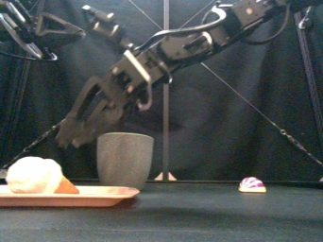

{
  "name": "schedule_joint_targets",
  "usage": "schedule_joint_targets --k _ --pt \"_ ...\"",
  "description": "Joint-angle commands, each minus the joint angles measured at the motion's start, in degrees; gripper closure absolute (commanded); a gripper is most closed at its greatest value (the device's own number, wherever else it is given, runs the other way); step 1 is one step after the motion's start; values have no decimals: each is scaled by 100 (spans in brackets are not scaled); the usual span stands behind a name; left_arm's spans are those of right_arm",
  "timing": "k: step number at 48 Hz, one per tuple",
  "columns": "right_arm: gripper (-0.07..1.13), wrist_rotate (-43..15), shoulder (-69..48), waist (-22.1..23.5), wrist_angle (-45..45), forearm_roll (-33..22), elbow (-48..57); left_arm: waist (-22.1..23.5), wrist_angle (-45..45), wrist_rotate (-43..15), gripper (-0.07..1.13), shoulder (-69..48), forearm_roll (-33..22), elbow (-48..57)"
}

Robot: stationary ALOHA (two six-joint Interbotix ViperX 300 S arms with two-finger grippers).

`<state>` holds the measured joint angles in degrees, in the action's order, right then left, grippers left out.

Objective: Pick the ice cream then place it on the pink plate
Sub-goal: Drop ice cream on the pink plate and return to neutral

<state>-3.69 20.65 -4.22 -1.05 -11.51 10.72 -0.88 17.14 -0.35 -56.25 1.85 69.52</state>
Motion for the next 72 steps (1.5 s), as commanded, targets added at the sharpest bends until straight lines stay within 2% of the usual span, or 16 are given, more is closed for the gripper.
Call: schedule_joint_targets --k 1,12,25,37,54,72 --pt "1 -9 -1107 211 431 114 545 -26 35 -9 109 18 9 -62" --pt "1 0 -2830 378 1556 404 2109 -62 26 -9 109 18 9 -44" --pt "1 9 -4474 396 1916 527 3480 -105 26 -9 109 -9 9 0" --pt "1 0 -6029 343 2874 457 4729 -105 53 0 109 -35 9 9" --pt "1 -18 -7778 387 2276 580 5353 -105 53 0 109 -44 9 26" --pt "1 -9 -7629 378 1600 615 5045 -123 44 0 109 -44 9 44"
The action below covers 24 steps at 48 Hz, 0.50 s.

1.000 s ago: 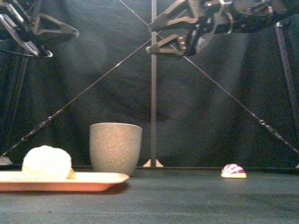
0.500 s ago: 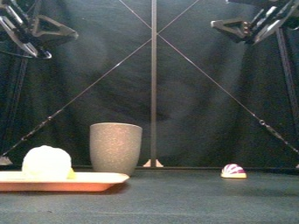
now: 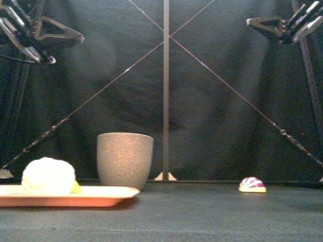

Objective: Pick the ice cream then place it on the pink plate
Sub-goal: Drop ice cream on the pink plate and return to neutral

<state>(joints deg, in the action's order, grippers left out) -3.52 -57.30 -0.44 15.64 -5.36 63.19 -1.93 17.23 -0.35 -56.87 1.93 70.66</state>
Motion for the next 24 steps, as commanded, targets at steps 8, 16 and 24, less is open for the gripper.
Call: schedule_joint_targets --k 8,16,24 --pt "1 -26 193 9 -141 -18 -246 -18 35 0 109 18 0 -70" --pt "1 -26 167 9 -141 -18 -246 -26 35 -9 109 18 9 -70" --pt "1 -26 167 9 -149 -26 -229 -26 35 -9 109 18 0 -62"
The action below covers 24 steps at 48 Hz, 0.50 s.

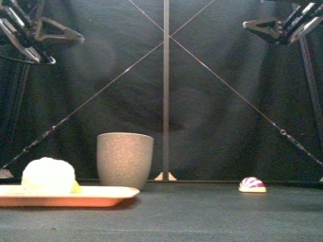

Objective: Pick the ice cream then place it on the pink plate
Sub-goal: Drop ice cream on the pink plate and return to neutral

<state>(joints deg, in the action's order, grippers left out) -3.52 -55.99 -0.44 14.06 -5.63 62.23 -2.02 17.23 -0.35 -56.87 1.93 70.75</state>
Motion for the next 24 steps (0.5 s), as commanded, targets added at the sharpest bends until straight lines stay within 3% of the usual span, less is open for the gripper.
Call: schedule_joint_targets --k 1,24 --pt "1 -26 35 9 9 0 -141 -26 35 -9 109 18 9 -70" --pt "1 -26 35 9 -44 0 -70 -62 35 -9 109 18 0 -53"
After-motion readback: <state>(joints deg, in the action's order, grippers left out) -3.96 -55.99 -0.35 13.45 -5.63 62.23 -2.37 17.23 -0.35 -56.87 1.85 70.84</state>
